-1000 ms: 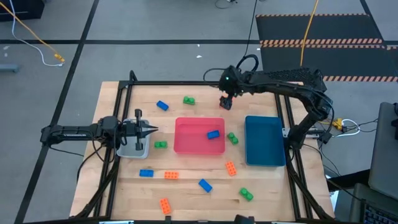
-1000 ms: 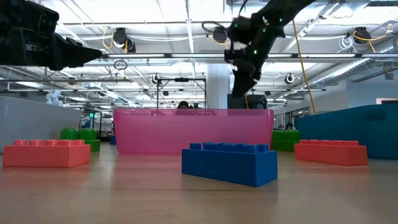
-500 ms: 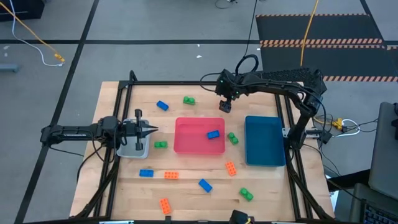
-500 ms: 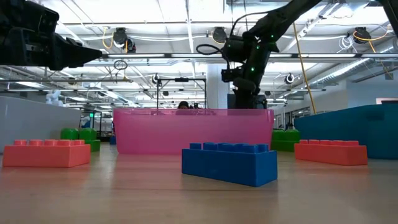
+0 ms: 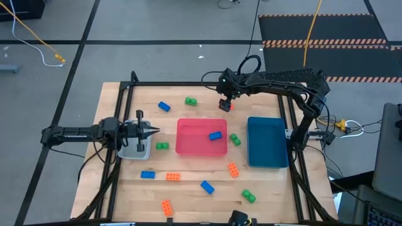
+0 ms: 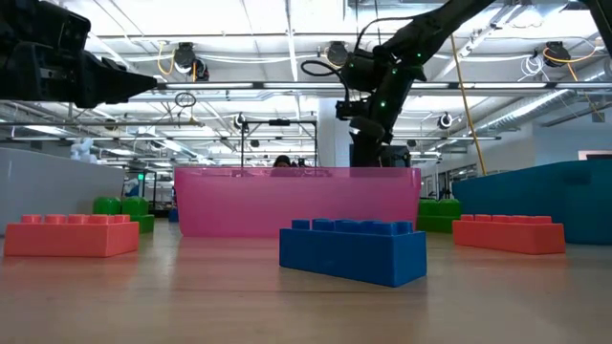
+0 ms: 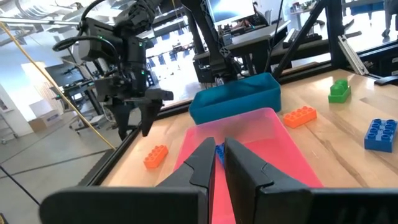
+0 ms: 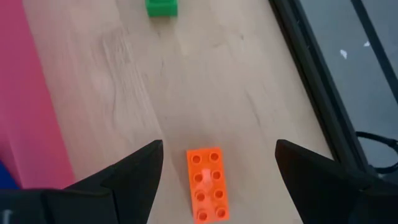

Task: Sort & place blocks by color
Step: Put the green game piece into the blue bin

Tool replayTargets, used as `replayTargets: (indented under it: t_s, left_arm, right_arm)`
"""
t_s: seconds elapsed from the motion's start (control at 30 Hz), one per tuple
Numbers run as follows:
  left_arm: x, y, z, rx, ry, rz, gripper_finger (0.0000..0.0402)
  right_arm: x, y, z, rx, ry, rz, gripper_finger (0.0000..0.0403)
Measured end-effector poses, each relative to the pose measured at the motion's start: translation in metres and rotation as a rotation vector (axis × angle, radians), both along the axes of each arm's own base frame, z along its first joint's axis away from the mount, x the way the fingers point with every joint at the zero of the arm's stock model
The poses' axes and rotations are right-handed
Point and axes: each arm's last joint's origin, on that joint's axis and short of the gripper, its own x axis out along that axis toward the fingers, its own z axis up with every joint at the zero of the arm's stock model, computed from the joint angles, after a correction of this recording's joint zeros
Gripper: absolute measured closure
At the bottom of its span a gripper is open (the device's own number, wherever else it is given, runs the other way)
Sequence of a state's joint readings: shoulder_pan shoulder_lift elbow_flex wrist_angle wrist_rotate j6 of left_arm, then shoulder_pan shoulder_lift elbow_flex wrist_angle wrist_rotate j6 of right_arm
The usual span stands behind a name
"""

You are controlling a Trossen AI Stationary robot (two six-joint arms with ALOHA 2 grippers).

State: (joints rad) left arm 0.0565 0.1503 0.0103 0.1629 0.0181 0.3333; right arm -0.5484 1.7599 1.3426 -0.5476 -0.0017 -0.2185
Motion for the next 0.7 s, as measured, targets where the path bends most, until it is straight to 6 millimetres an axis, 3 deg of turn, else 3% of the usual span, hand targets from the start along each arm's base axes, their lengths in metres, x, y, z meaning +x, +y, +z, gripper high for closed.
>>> replayTargets:
  t_s: [0.3, 0.7]
  left_arm:
    - [0.000, 0.000, 0.007, -0.024, -0.070, -0.003, 0.0364]
    - [-0.003, 0.000, 0.020, -0.452, -0.224, -0.061, 0.0364]
  right_arm:
    - [0.002, -0.001, 0.002, -0.019, -0.029, 0.002, 0.0101]
    - [0.011, -0.002, 0.007, -0.001, -0.157, 0.091, 0.0101]
